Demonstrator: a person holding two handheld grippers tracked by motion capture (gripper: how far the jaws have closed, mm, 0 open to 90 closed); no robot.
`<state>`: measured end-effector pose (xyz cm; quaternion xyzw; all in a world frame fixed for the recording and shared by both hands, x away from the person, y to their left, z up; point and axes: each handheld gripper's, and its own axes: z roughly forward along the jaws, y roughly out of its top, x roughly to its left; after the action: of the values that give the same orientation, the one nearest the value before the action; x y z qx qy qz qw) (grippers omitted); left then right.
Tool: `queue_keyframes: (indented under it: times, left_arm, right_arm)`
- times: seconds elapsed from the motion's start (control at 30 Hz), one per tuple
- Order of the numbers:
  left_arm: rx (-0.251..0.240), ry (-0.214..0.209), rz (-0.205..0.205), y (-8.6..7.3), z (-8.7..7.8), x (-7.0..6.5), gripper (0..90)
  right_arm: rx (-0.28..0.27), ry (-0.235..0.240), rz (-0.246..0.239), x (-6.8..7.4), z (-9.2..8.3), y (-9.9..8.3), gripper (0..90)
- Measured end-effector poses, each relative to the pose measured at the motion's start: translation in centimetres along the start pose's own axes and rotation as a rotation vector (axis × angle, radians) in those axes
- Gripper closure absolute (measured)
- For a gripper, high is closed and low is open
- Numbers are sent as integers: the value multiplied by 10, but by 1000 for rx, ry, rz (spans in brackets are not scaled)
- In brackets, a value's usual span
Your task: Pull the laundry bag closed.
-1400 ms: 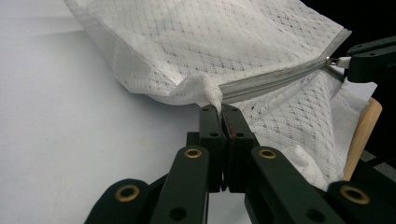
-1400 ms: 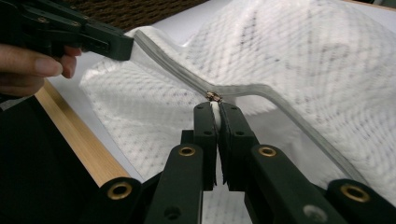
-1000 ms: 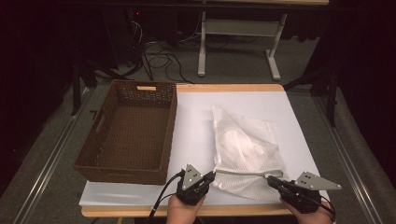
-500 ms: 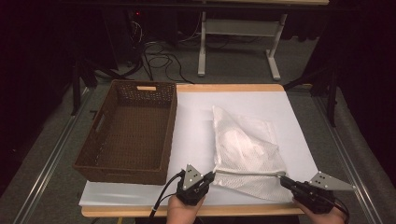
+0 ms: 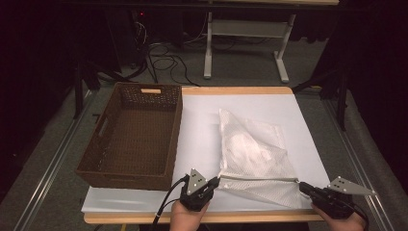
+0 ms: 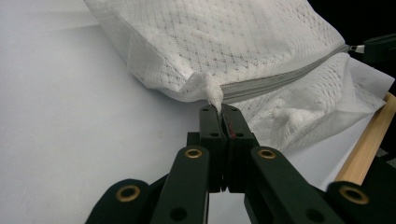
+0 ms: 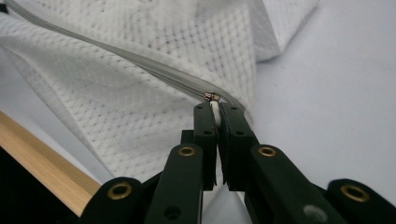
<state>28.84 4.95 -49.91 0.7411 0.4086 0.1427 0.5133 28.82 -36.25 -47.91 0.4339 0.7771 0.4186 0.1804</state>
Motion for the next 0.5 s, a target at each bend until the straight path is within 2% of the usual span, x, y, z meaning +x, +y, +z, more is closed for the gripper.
queue_keyframes:
  times: [0.13,0.3,0.33,0.43,0.5]
  left_arm:
    - [14,-1,-11,-3,0,1,885]
    - [66,5,-4,-8,2,1,887]
    - [89,15,6,-10,3,0,887]
    - [130,15,2,-16,8,1,887]
    - [152,29,8,-20,13,1,886]
  right_arm:
    - [23,-20,33,-8,2,-6,883]
    - [56,-45,33,-15,5,-10,882]
    - [56,-42,32,-16,6,-11,883]
    - [63,-50,30,-16,7,-11,882]
    - [68,-56,10,-16,8,-11,882]
